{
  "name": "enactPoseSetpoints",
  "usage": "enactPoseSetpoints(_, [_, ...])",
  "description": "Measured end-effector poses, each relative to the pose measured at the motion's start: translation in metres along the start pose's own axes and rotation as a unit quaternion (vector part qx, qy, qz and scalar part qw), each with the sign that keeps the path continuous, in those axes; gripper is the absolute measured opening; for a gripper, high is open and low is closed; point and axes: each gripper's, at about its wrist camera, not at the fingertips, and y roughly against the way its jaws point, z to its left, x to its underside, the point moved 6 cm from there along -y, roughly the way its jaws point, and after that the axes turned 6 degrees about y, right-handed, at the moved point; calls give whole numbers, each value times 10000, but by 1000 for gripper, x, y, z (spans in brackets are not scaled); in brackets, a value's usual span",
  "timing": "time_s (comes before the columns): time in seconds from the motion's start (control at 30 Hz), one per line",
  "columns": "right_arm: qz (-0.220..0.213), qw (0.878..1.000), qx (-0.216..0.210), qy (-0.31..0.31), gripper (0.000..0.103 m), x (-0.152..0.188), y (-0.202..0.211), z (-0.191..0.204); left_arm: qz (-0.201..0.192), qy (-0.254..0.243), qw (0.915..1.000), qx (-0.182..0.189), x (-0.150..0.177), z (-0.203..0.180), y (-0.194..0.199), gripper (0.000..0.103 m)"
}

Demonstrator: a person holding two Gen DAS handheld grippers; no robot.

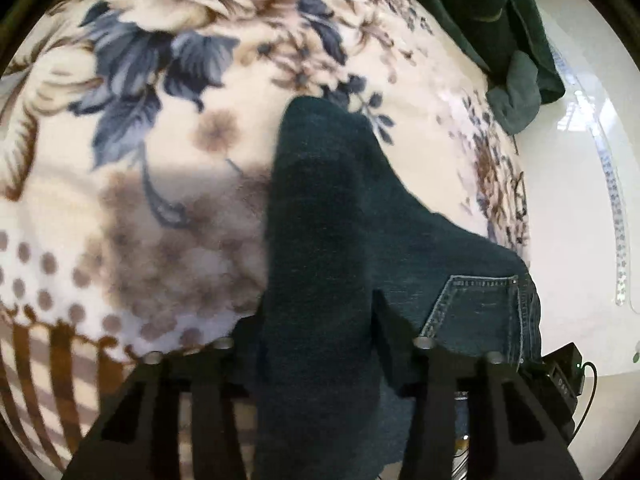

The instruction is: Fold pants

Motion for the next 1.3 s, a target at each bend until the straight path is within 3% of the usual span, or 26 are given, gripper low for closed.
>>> enactPoseSetpoints(0.17, [59,9996,50,276,43,4,33,27,-50,-72,10000,24,2,-11,23,26])
enactPoseSetpoints(0.37, [100,9989,-136,435,43,12,58,85,-161,-188,9996,136,-2,-38,87,25])
enactPoseSetpoints(0.47, [141,9980,-290,549,43,7,72,132,-258,-207,9993,171,-14,-45,130,25])
enactPoseSetpoints(0.6, [188,9962,-540,651,43,4,61,211,-503,-174,9984,173,-49,-40,193,25])
enactPoseSetpoints(0.8, [140,9919,-949,830,43,1,-11,357,-938,-18,9951,298,-157,0,286,25])
enactPoseSetpoints(1.07, [53,9855,-1433,903,43,-19,-205,546,-1369,-130,9902,261,-374,90,385,25])
enactPoseSetpoints(1.17, [74,9842,-1508,927,43,-31,-280,590,-1464,-123,9889,201,-452,129,399,25])
enactPoseSetpoints(1.3, [149,9848,-1419,989,43,-48,-367,613,-1476,-141,9889,82,-523,170,384,25])
